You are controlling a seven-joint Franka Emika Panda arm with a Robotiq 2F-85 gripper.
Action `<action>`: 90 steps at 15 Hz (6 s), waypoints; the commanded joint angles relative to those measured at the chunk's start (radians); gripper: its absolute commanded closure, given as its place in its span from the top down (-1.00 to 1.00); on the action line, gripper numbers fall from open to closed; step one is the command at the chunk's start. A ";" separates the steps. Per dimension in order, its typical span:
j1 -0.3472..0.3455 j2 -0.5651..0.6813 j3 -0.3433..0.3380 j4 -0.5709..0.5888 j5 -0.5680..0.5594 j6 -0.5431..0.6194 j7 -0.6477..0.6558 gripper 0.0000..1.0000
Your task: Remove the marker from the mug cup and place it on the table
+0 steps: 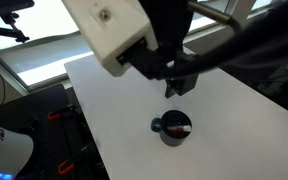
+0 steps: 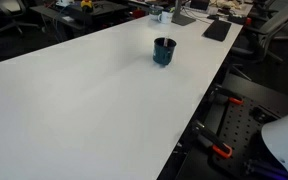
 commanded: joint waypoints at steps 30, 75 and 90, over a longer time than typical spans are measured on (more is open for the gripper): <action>-0.080 0.594 0.151 0.382 -0.274 0.083 0.480 1.00; -0.071 0.638 0.133 0.145 -0.142 0.533 0.577 -0.68; -0.063 0.596 0.110 0.142 -0.162 0.512 0.575 -0.97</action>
